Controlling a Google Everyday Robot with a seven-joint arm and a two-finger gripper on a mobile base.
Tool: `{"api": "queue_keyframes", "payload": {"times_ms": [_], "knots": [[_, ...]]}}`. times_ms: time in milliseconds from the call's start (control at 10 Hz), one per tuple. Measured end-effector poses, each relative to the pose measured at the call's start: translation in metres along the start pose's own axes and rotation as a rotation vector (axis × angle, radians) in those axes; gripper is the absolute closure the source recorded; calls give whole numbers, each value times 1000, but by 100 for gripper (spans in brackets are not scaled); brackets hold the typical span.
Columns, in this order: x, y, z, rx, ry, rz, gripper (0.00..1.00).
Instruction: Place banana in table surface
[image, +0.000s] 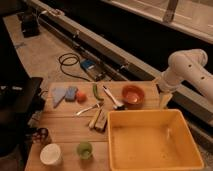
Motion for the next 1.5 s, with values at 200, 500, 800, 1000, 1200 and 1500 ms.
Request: {"api": "queue_keyframes", "payload": {"times_ms": [200,500,800,1000,1200,1500], "knots": [[-16,-13,-11,22,-4,-97,20],[-82,-33,-22,41,-40,-271,20],[-158,-38,-29,52,-132,-464,20],[-179,-36,-31,54,-167,-527,20],[-179,-36,-32,54,-167,-527,20],[-179,-41,-33,48,-149,-544,20]]}}
